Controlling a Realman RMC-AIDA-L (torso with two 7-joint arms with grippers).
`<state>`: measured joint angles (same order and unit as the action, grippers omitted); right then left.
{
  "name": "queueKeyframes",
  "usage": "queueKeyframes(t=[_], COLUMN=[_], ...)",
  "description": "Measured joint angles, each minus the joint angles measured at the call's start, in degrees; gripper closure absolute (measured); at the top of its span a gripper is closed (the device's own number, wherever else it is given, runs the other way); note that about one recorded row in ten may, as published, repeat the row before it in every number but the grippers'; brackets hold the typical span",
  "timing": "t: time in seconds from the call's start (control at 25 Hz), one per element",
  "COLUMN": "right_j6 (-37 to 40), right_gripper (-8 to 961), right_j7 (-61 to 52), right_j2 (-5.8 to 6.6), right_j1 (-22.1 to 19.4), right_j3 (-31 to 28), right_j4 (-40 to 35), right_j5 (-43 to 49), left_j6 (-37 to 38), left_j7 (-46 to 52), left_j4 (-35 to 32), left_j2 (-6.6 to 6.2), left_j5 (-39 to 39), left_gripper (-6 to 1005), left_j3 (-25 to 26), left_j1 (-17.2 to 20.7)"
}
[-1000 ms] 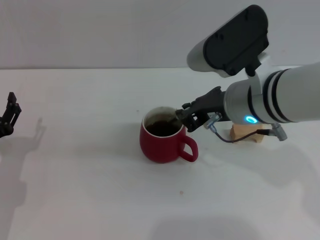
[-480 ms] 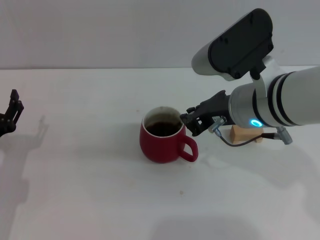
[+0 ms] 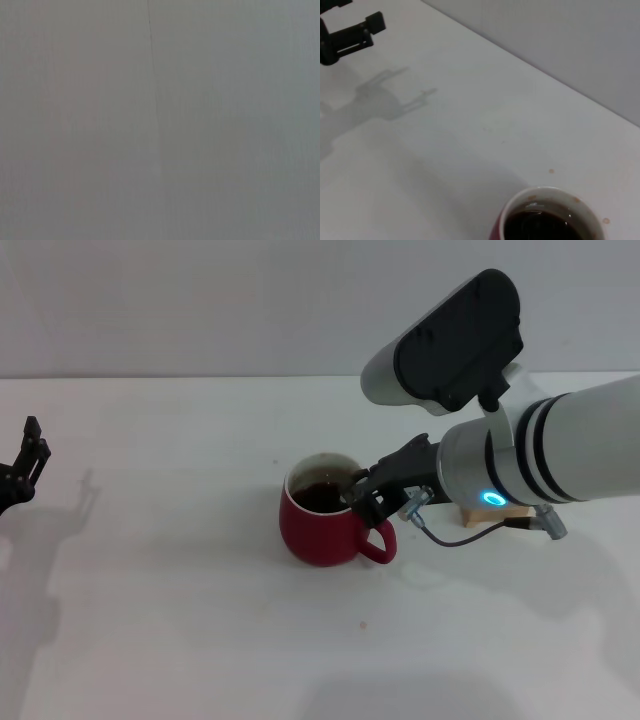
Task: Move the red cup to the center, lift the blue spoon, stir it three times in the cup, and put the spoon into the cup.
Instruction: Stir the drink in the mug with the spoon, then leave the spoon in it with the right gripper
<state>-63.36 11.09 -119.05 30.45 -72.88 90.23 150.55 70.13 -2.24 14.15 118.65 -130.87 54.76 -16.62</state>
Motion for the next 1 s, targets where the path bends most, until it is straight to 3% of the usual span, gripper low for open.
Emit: queueKeyframes(t=[1.0], right_j6=[3.62], right_gripper=[745], right_j7=[0.76], right_j2=[0.05], right_j1=[2.46], right_j3=[0.03], right_j4=[-3.07], right_j5=[-0.77], left_j6=[0.2], left_j7=[0.13], left_j4=[0.05], left_j2=[0.0], left_j5=[0.0], left_gripper=[159], left_j3=[0.0], left_j1=[-0.08])
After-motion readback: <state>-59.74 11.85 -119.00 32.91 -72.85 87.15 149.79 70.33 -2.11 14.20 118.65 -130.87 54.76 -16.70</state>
